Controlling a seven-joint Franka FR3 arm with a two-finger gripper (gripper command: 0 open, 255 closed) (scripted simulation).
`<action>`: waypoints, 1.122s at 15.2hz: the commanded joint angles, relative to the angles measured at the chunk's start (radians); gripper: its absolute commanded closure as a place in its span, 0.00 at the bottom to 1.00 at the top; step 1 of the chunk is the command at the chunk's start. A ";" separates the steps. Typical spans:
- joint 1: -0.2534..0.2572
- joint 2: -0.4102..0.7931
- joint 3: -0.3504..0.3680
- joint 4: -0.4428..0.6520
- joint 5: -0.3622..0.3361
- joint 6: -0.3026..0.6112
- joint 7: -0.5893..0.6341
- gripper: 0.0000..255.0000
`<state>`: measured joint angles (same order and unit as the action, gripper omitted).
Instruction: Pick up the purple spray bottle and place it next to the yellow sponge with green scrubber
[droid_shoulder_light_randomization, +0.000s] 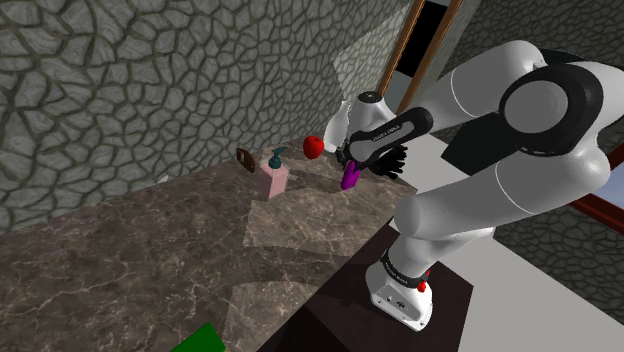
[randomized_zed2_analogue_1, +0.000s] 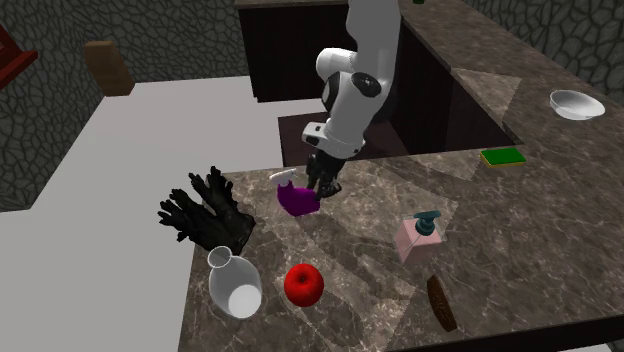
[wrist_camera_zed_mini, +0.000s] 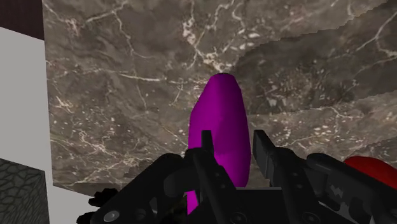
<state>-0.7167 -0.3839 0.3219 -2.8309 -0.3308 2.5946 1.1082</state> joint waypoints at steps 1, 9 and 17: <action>0.018 -0.026 -0.011 0.009 0.024 -0.035 -0.022 1.00; 0.065 -0.123 -0.050 0.053 0.089 -0.170 -0.095 1.00; 0.090 -0.194 -0.075 0.113 0.124 -0.298 -0.147 1.00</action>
<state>-0.6319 -0.5609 0.2513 -2.7222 -0.2131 2.3179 0.9699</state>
